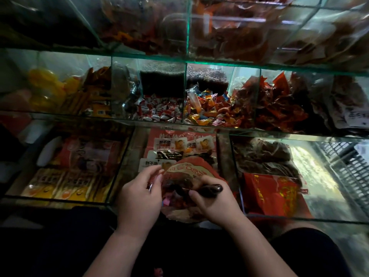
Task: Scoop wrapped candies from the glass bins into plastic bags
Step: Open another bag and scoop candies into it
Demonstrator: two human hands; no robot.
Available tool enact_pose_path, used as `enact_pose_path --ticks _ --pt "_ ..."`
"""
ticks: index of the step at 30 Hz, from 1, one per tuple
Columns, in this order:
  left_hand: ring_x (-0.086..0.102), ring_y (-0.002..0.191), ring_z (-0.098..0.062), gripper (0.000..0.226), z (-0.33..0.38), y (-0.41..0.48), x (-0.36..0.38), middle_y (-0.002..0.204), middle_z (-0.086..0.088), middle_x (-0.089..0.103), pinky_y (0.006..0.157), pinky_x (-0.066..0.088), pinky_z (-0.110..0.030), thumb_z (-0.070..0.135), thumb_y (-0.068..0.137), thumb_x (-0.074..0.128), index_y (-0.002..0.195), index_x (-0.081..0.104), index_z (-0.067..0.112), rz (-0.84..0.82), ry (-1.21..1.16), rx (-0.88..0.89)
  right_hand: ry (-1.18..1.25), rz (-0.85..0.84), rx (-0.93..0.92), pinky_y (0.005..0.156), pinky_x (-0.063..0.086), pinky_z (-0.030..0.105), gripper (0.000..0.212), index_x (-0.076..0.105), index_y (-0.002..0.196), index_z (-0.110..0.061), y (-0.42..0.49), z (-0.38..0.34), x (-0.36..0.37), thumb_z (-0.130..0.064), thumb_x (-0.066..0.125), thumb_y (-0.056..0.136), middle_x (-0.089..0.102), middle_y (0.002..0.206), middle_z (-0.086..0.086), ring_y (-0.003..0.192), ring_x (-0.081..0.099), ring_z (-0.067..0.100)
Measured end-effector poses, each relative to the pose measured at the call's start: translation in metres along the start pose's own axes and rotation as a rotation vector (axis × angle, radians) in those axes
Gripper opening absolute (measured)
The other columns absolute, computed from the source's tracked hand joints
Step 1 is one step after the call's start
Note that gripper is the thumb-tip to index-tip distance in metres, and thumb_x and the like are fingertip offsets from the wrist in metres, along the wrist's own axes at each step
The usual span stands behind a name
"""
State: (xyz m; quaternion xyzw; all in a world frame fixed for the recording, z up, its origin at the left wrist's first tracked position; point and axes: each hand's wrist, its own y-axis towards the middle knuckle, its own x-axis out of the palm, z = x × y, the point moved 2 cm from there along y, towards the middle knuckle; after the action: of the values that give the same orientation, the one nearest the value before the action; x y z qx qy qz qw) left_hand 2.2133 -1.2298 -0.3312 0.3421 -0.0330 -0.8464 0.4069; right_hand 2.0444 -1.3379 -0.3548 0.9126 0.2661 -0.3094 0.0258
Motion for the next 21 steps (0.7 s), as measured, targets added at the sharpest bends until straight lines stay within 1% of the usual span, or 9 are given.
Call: enact_pose_path --ticks 2,4,5,7,9,14,17,19,21 --pt "0.063 0.085 0.011 0.022 0.001 0.001 0.000 0.092 0.018 0.069 0.071 0.043 0.000 0.013 0.091 0.072 0.111 0.075 0.023 -0.005 -0.019 -0.003 0.070 0.047 0.049 0.063 0.042 0.006 0.022 0.065 0.067 -0.034 0.000 0.005 0.002 -0.028 0.080 0.082 0.069 0.078 -0.019 0.078 0.063 -0.005" --pt "0.058 0.083 0.023 0.022 0.001 0.001 0.000 0.089 0.026 0.063 0.065 0.042 0.004 0.011 0.091 0.071 0.110 0.075 0.022 -0.013 -0.062 -0.014 0.120 0.099 0.119 0.062 0.041 0.005 0.024 0.067 0.064 -0.032 -0.003 0.010 0.003 -0.024 0.081 0.081 0.070 0.077 -0.020 0.078 0.063 -0.009" --pt "0.059 0.083 0.023 0.022 0.001 0.000 0.000 0.089 0.027 0.063 0.065 0.043 0.002 0.011 0.092 0.071 0.110 0.075 0.022 -0.014 -0.064 -0.014 0.164 0.128 0.138 0.063 0.042 0.006 0.025 0.068 0.063 -0.030 -0.004 0.012 0.003 -0.020 0.083 0.081 0.071 0.076 -0.017 0.077 0.064 -0.010" --pt "0.064 0.086 0.009 0.022 0.000 0.001 0.000 0.092 0.021 0.067 0.072 0.047 -0.006 0.015 0.091 0.071 0.111 0.074 0.024 -0.009 -0.027 0.001 0.267 0.182 0.189 0.067 0.046 0.008 0.024 0.071 0.064 -0.031 -0.007 0.014 -0.002 -0.019 0.084 0.080 0.073 0.076 -0.017 0.077 0.066 -0.008" --pt "0.065 0.088 0.001 0.022 0.000 0.001 0.000 0.095 0.018 0.069 0.075 0.048 -0.013 0.015 0.091 0.072 0.111 0.074 0.024 0.003 -0.008 0.005 0.345 0.226 0.258 0.072 0.054 0.020 0.016 0.073 0.071 -0.029 -0.008 0.015 -0.011 -0.023 0.084 0.080 0.075 0.077 -0.016 0.080 0.070 0.001" --pt "0.066 0.087 -0.004 0.023 0.004 0.000 0.001 0.093 0.017 0.067 0.073 0.058 -0.026 0.016 0.092 0.071 0.113 0.073 0.024 -0.013 -0.027 0.006 0.467 0.297 0.351 0.075 0.062 0.037 0.013 0.077 0.073 -0.026 -0.014 0.011 -0.028 -0.019 0.082 0.082 0.078 0.075 0.000 0.078 0.077 0.017" --pt "0.064 0.095 -0.005 0.025 0.008 -0.001 -0.001 0.100 0.014 0.068 0.083 0.060 -0.033 0.011 0.090 0.072 0.113 0.073 0.020 0.009 0.001 0.015 0.509 0.315 0.374 0.070 0.061 0.032 0.013 0.078 0.074 -0.027 -0.021 0.010 -0.038 -0.018 0.080 0.084 0.079 0.074 0.000 0.074 0.078 0.013" --pt "0.061 0.107 -0.010 0.025 0.014 0.000 -0.005 0.108 0.005 0.068 0.095 0.054 -0.033 0.004 0.088 0.072 0.111 0.073 0.013 0.078 0.023 0.135 0.513 0.312 0.364 0.072 0.062 0.033 0.009 0.079 0.077 -0.026 -0.025 0.009 -0.046 -0.022 0.081 0.084 0.079 0.076 0.000 0.077 0.078 0.014" --pt "0.061 0.107 -0.009 0.018 0.024 -0.002 -0.007 0.107 0.001 0.068 0.097 0.049 -0.024 0.000 0.089 0.068 0.105 0.073 0.007 0.134 -0.045 0.310 0.493 0.319 0.337 0.075 0.062 0.035 0.006 0.079 0.079 -0.028 -0.029 0.008 -0.055 -0.027 0.082 0.084 0.079 0.078 -0.003 0.079 0.078 0.013"
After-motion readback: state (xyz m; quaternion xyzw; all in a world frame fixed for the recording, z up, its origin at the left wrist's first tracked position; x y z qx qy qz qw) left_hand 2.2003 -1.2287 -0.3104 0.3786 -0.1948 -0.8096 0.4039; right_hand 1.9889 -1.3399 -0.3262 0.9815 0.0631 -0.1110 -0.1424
